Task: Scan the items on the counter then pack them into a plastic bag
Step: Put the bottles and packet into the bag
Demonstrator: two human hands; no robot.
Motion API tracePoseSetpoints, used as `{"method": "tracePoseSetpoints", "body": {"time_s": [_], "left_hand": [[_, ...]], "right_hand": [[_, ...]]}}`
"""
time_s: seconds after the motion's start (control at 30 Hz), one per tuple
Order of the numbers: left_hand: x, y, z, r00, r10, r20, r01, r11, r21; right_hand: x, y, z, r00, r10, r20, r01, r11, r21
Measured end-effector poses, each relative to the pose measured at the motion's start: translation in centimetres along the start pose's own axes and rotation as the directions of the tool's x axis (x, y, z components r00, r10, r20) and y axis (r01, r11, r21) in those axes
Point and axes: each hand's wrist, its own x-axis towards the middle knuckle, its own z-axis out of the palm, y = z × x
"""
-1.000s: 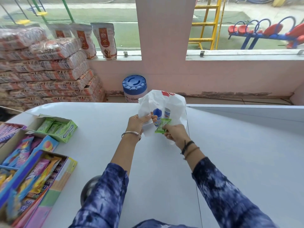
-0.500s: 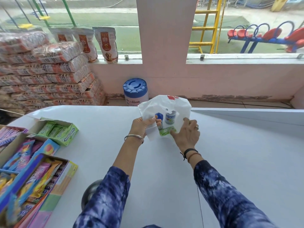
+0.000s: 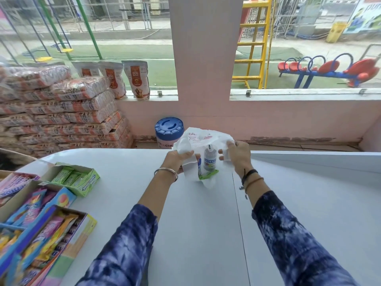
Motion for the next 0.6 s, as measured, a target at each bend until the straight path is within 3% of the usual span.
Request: {"method": "tracePoseSetpoints", "body": {"time_s": [0.1, 0.17, 0.27, 0.43, 0.5, 0.6], "left_hand": [[0.6, 5.7, 0.6, 0.999, 0.043, -0.016, -0.041, 0.993, 0.109], [1.3, 11.2, 1.1, 0.986, 0.151, -0.077, -0.136, 0.976, 0.170], [1.9, 18.0, 1.7, 0.943, 0.295, -0.152, -0.231, 0.912, 0.338], [3.5, 21.5, 2.6, 0.942, 0.287, -0.171, -0.120, 0.768, 0.629], [2.9, 21.3, 2.7, 0.943, 0.291, -0.162, -0.142, 0.791, 0.595], [1.6, 19.8, 2.0, 0.937, 0.326, -0.126, -0.269, 0.903, 0.334]], "right_hand": [[1.0, -5.7, -0.3, 0.989, 0.033, 0.141, -0.045, 0.996, 0.081], [1.8, -10.7, -0.5, 0.981, -0.045, 0.187, 0.007, 0.981, 0.196], [2.3, -16.4, -0.5, 0.983, -0.151, 0.104, 0.131, 0.975, 0.177], [3.7, -19.1, 1.1, 0.964, -0.263, 0.046, 0.257, 0.961, 0.098], [3.8, -19.0, 1.2, 0.946, -0.323, 0.014, 0.321, 0.944, 0.069], [3.1, -18.3, 0.7, 0.904, -0.426, -0.022, 0.427, 0.904, 0.008]]}}
